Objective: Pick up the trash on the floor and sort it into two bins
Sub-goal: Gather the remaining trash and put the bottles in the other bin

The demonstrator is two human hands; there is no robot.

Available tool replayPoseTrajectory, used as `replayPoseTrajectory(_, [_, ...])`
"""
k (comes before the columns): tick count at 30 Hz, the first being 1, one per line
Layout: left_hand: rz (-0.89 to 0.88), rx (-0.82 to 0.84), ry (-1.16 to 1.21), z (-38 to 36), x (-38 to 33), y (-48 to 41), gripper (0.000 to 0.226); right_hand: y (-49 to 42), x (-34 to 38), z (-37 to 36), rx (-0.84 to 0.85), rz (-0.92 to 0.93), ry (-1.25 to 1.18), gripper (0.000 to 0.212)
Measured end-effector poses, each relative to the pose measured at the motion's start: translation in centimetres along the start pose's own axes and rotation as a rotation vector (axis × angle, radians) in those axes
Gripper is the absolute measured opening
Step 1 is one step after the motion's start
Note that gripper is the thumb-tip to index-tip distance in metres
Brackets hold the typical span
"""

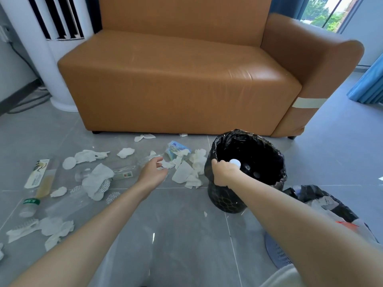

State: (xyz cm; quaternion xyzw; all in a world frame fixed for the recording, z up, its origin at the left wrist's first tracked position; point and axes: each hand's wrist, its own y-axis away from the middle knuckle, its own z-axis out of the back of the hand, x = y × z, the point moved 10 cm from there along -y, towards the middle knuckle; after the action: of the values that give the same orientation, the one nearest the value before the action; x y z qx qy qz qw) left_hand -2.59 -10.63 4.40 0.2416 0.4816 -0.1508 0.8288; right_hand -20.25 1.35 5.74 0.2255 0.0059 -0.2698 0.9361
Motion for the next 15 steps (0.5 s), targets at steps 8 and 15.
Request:
replayPoseTrajectory(8, [-0.014,0.090,-0.036,-4.8,-1.7,-8.4,0.047,-6.1,-8.4,1.2,-0.257,-0.200,0.011,0.031])
replayPoseTrajectory(15, [0.017,0.148,-0.082,-6.4,-1.6,-12.4,0.046,-10.6,-12.9,-1.2,-0.084,-0.456,-0.117,0.032])
